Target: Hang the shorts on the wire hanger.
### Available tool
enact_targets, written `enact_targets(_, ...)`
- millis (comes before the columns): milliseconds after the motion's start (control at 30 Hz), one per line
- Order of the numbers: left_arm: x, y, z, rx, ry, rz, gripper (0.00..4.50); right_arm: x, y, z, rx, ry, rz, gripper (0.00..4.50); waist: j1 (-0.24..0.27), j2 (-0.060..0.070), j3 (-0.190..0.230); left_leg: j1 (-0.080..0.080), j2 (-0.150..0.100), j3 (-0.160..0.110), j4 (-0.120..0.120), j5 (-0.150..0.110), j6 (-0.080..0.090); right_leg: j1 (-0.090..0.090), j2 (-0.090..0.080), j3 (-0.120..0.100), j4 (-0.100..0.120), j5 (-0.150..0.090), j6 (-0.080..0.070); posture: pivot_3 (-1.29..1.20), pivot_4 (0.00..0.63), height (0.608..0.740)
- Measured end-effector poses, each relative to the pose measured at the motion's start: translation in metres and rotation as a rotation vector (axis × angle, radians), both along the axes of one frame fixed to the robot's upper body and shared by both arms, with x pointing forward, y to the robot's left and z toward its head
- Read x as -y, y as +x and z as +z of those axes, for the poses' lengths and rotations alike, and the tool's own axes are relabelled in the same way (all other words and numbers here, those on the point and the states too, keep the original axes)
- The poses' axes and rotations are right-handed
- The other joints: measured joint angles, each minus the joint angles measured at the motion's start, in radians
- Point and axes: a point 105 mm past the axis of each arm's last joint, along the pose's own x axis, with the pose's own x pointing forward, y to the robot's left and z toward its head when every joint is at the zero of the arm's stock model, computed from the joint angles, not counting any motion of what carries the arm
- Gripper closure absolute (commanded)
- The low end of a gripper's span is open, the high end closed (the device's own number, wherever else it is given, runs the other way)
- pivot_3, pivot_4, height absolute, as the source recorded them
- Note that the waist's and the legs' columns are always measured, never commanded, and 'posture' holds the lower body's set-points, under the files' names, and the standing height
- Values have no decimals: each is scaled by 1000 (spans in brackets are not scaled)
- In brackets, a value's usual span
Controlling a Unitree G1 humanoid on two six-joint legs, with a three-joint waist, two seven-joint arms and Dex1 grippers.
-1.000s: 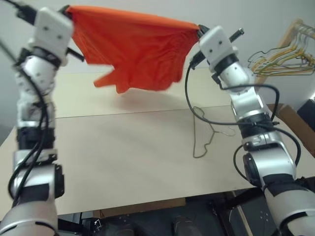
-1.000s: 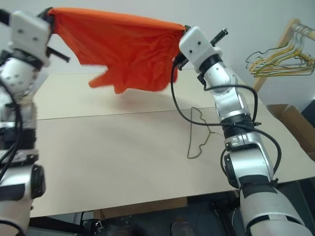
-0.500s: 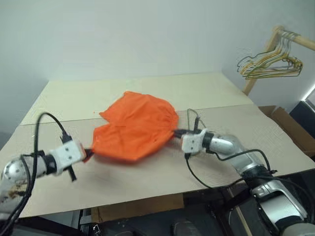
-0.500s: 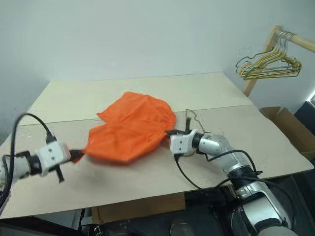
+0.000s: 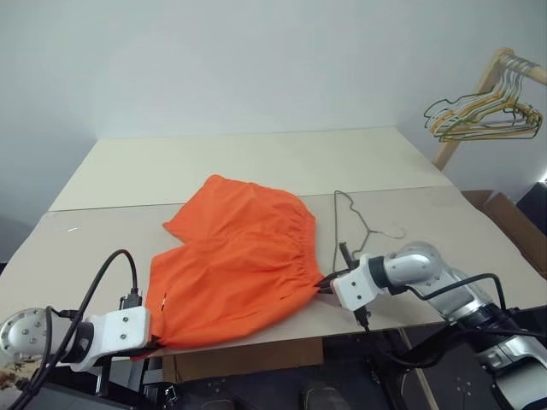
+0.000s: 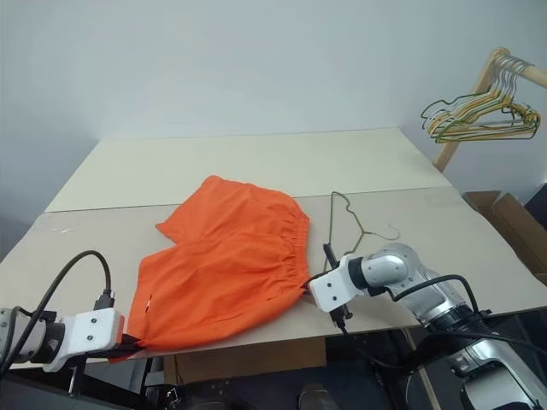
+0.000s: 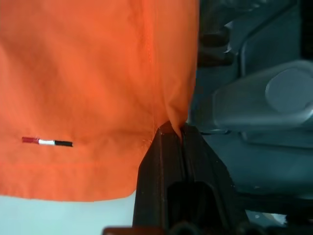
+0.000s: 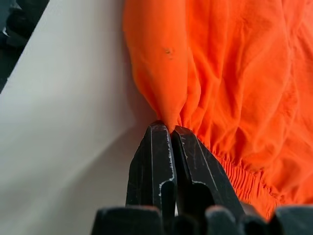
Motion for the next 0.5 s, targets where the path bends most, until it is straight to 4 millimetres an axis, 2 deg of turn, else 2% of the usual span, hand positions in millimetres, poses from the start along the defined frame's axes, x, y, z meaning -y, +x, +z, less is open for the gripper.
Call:
enact_targets(100,0,1,1,8,-4,2,3891,5,-4,-6,-36,-31,-4,3364,10,0,0,0,0,0,0,0,0,0,0,0,0,0,0,-6,0,740)
enact_targets(267,0,3,2,19,-7,3,2326,16,-10,-7,-89,-71,-39,1679,24,0,0,0,0,1,0,0,0,0,0,0,0,0,0,-19,0,740)
enact_targets(333,-2,2,5,14,-4,-6,1705,26,-12,1,-112,-68,-63,1027,29,0,0,0,0,2,0,0,0,0,0,0,0,0,0,-26,0,740)
enact_targets(433,-5,6,22,43,-31,-14,763,43,-8,24,-135,14,-156,22,34,-1,1,1,0,2,0,0,0,0,0,0,0,0,0,-32,0,740)
enact_targets(500,2,17,44,127,-105,-28,105,47,3,46,-108,133,-240,0,37,-1,1,2,1,3,0,0,0,1,1,0,0,0,0,-39,0,740)
